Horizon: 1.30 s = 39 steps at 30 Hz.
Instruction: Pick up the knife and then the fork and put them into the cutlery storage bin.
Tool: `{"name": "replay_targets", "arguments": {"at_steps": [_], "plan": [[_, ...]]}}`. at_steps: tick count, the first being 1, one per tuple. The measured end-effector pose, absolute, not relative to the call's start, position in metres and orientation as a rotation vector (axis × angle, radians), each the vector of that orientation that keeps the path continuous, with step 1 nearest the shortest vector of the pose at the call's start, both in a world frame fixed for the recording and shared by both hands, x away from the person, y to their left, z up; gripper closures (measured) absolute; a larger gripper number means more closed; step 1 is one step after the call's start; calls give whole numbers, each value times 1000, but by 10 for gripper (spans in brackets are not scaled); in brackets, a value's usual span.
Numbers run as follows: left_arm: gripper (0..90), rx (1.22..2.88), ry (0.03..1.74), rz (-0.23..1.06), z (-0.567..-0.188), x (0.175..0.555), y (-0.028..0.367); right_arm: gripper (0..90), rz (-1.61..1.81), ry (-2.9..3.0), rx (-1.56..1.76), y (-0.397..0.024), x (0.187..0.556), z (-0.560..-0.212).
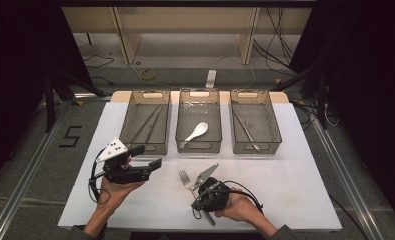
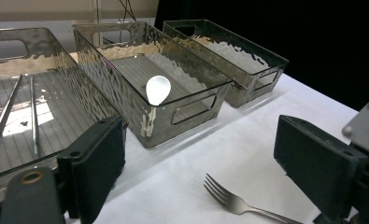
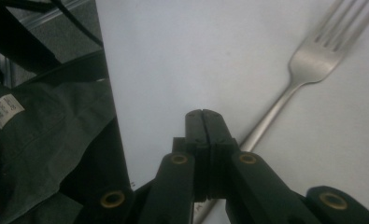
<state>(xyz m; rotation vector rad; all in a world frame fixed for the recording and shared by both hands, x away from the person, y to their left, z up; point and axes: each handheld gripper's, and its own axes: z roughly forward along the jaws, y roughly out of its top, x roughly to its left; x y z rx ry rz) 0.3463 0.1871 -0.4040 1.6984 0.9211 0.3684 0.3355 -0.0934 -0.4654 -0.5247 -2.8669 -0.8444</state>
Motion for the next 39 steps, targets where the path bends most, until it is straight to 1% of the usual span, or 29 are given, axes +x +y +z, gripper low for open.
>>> {"name": "replay_targets", "arguments": {"at_steps": [5, 14, 30, 34, 39], "plan": [[159, 1703, 919, 368, -404, 346, 186, 900, -777, -2887, -498, -91, 333, -472], [159, 1702, 920, 368, -404, 346, 186, 900, -721, -2933, -524, -95, 336, -469], [158, 1707, 922, 372, -404, 346, 186, 900, -640, -3018, -650, -123, 366, -464], [159, 1708, 920, 372, -405, 346, 186, 900, -617, -3035, -704, -125, 374, -463], [159, 1707, 921, 374, -405, 346, 186, 900, -594, -3051, -672, -123, 377, -459]]}}
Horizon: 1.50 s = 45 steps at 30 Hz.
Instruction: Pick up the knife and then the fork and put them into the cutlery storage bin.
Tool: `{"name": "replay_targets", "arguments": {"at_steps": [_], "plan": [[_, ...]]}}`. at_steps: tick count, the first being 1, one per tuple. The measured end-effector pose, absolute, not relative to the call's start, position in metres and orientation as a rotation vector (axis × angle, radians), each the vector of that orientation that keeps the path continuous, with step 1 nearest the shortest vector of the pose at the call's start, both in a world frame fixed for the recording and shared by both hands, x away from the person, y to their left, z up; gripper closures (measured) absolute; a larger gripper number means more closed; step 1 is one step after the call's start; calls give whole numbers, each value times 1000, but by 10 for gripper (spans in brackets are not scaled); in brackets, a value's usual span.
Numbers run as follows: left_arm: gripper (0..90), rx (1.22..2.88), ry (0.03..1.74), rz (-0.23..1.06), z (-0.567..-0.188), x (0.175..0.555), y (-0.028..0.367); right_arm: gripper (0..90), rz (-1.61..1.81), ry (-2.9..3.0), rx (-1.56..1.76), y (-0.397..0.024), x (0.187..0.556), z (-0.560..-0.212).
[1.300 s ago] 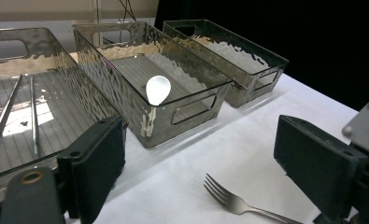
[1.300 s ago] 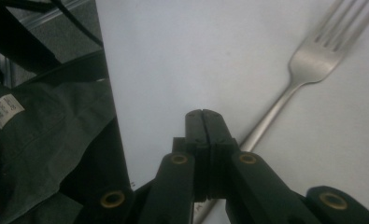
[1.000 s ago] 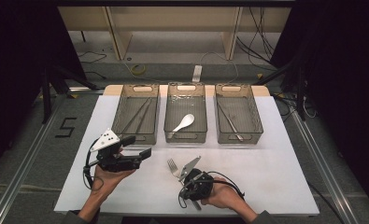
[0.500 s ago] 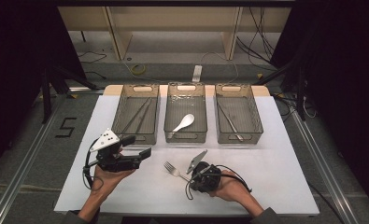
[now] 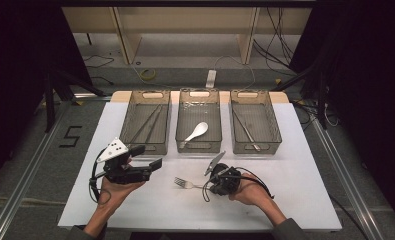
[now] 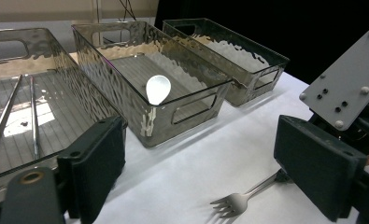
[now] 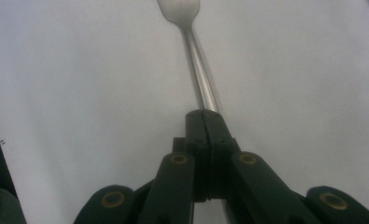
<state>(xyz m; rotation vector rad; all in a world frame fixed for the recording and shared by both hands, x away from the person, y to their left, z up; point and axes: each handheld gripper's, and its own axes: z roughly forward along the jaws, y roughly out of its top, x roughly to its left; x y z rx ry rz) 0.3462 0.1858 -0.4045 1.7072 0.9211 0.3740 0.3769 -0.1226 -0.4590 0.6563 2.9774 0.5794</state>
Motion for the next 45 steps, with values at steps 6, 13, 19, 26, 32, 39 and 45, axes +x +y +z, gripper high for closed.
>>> {"name": "replay_targets", "arguments": {"at_steps": [6, 13, 19, 26, 32, 39, 45], "plan": [[159, 1707, 924, 375, -405, 347, 186, 689, 565, 2960, 614, -111, 386, -441], [159, 1706, 920, 376, -405, 346, 186, 536, 484, 2982, 626, -101, 393, -452], [159, 1701, 920, 376, -404, 346, 187, 625, 467, 3000, 611, -98, 396, -456], [159, 1699, 917, 376, -404, 346, 187, 723, 447, 3004, 597, -95, 395, -458], [158, 1694, 923, 378, -404, 347, 188, 782, 434, 3015, 577, -92, 392, -459], [158, 1700, 923, 380, -405, 347, 188, 802, 426, 3016, 558, -91, 391, -459], [159, 1695, 926, 380, -405, 347, 188, 834, 412, 3043, 530, -89, 390, -459]]}}
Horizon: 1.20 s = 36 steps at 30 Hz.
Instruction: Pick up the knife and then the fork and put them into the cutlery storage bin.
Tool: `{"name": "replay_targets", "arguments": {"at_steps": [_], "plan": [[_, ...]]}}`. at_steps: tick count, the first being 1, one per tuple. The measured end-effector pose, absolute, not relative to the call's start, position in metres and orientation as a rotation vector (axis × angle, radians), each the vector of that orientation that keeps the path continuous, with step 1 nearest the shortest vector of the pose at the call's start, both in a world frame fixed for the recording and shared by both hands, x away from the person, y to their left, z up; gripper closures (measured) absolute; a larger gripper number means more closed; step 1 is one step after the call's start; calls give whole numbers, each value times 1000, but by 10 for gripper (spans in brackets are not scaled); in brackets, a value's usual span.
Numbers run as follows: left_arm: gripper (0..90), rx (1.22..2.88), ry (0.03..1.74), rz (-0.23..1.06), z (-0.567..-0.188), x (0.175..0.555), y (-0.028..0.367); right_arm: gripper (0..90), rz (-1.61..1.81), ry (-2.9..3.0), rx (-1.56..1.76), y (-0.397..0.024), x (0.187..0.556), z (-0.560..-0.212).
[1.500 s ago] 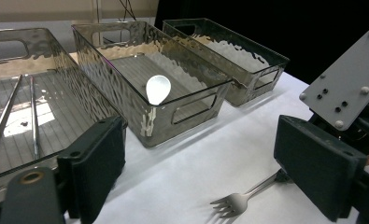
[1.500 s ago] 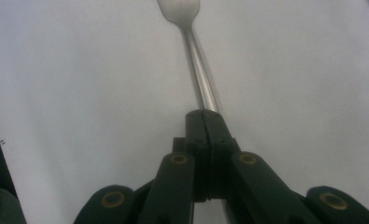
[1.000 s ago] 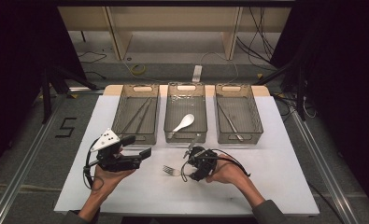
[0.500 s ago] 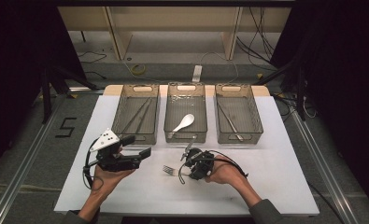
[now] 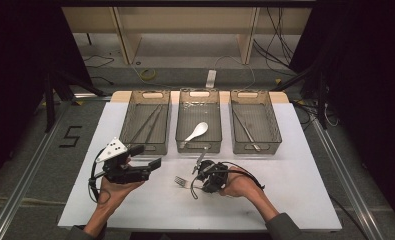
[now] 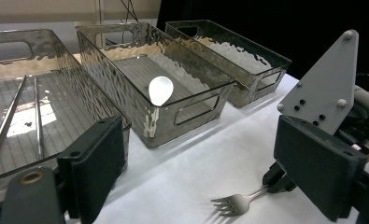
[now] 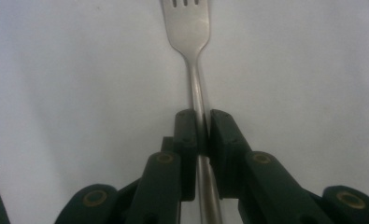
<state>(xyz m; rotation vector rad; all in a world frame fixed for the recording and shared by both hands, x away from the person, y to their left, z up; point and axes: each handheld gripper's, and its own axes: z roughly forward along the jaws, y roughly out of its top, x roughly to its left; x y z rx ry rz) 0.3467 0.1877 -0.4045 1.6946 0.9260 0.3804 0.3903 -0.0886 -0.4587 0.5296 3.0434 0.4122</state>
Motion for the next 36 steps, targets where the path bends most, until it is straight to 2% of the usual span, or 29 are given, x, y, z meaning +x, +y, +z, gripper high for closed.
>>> {"name": "replay_targets", "arguments": {"at_steps": [14, 36], "plan": [[159, 1688, 924, 388, -404, 346, 190, 852, 430, 3050, 504, -89, 391, -454], [159, 1670, 924, 374, -404, 346, 190, 851, 768, 2858, 785, -157, 414, -392]]}}
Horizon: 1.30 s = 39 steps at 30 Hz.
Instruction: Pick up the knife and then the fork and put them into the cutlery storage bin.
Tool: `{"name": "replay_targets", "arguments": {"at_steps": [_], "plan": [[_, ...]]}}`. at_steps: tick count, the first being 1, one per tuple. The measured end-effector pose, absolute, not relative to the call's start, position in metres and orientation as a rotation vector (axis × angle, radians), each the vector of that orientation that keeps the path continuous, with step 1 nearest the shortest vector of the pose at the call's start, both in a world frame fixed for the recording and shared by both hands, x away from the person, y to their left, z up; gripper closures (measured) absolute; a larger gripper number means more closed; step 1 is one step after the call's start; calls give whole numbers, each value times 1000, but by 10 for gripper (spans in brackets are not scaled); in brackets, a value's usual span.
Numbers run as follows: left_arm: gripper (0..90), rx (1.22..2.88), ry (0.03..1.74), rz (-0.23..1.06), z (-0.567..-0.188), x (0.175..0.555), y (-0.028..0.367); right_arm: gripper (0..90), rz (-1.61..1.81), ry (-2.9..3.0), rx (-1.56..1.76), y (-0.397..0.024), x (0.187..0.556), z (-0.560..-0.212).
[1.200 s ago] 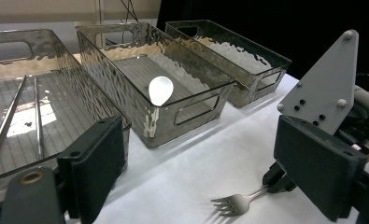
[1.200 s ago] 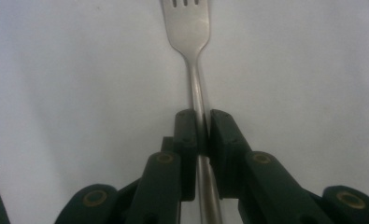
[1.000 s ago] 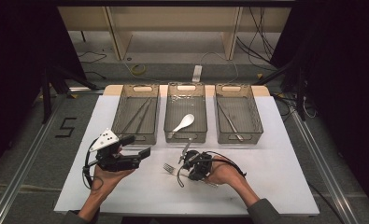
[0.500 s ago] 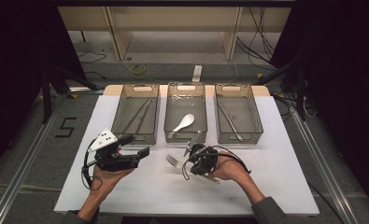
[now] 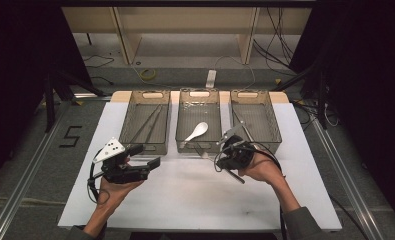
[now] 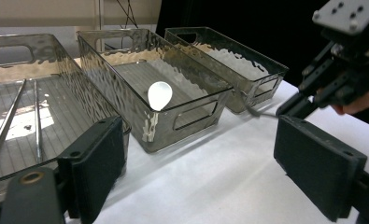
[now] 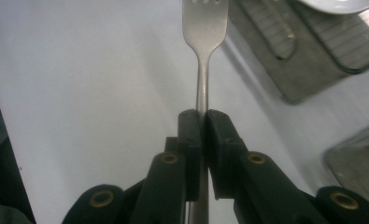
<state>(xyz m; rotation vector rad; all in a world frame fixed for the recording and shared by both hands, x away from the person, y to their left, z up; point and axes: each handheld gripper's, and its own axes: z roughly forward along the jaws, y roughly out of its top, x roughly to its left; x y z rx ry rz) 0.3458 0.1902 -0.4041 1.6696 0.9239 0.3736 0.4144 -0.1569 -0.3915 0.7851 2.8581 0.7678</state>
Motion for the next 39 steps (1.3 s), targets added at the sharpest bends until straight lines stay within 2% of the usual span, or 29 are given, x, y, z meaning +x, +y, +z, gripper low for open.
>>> {"name": "replay_targets", "arguments": {"at_steps": [11, 23, 39], "plan": [[159, 1667, 924, 376, -404, 346, 191, 851, 880, 2748, 877, -189, 426, -373], [159, 1649, 926, 377, -403, 346, 192, 851, 941, 2674, 948, -201, 448, -362], [158, 1636, 910, 374, -402, 346, 193, 850, 1022, 2483, 1168, -237, 495, -332]]}}
